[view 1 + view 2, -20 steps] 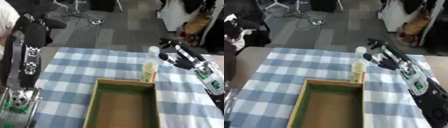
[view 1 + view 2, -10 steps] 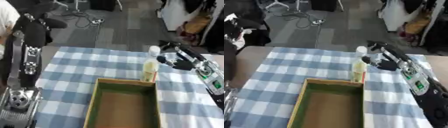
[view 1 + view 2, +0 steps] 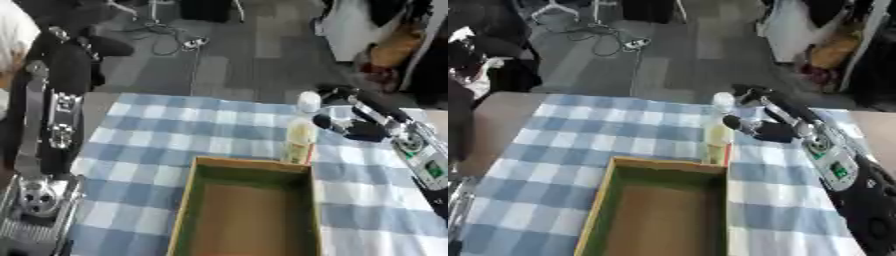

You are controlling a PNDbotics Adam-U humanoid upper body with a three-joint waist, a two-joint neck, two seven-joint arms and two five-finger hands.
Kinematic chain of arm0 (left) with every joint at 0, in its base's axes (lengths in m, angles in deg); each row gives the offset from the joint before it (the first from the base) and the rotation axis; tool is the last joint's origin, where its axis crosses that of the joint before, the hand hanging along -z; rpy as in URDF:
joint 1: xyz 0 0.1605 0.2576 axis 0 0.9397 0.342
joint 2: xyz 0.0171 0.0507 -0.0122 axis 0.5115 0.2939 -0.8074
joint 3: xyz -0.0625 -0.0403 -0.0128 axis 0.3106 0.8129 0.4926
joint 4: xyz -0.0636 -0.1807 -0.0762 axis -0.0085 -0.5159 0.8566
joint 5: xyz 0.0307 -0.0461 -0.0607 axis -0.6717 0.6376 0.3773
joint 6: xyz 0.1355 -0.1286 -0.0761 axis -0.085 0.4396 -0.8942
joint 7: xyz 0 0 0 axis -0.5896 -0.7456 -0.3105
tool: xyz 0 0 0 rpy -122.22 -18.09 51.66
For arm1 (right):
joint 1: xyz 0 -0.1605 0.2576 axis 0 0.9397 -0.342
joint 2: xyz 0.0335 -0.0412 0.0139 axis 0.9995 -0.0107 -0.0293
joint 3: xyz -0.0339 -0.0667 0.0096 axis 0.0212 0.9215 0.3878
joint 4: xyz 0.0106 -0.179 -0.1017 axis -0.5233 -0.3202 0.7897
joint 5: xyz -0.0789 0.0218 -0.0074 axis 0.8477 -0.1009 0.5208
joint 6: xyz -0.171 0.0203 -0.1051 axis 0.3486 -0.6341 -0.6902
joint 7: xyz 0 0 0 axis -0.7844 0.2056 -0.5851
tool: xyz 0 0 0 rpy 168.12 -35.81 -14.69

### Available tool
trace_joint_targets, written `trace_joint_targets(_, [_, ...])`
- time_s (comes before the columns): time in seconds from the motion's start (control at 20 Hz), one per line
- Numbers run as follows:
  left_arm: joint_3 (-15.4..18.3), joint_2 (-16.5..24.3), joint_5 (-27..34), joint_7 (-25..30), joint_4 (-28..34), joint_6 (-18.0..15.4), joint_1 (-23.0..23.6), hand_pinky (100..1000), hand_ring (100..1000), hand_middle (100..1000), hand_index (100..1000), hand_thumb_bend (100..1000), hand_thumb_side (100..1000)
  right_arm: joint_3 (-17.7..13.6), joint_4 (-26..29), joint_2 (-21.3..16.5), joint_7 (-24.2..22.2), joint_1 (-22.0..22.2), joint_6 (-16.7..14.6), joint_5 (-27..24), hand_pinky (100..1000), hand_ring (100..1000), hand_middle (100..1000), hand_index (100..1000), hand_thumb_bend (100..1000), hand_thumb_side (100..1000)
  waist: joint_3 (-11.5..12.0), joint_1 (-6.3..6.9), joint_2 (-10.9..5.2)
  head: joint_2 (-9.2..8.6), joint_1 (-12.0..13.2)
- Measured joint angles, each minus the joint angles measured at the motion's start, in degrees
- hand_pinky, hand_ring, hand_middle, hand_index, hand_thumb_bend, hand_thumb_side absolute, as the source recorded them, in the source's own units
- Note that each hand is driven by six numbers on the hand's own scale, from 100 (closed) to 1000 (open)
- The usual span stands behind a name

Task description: Pick up objects on the table and place them in the box.

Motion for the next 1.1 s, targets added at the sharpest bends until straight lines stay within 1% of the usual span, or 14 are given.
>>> trace_joint_targets(0.2, [0.0,0.0,0.0,0.0,0.0,0.0,-0.1,683,567,766,830,473,917,0.0,0.0,0.0,-0.1,0.0,-0.1,0.0,1000,817,855,1000,584,947,0.4,-0.21,0.35,-0.51,0.0])
trace_joint_targets(0.55, [-0.3,-0.5,0.1,0.2,0.0,-0.2,-0.5,682,566,766,831,470,917,0.0,0.0,-0.5,-0.1,0.0,-0.1,0.0,1000,814,856,1000,577,952,0.8,-0.54,1.12,-1.24,0.2])
trace_joint_targets(1.1, [-0.4,-0.6,0.5,0.4,0.0,-0.4,-1.1,682,566,763,830,473,916,0.0,-0.1,-0.5,-0.2,0.0,-0.1,0.0,1000,828,868,1000,567,959,1.7,-0.89,1.81,-1.76,0.4])
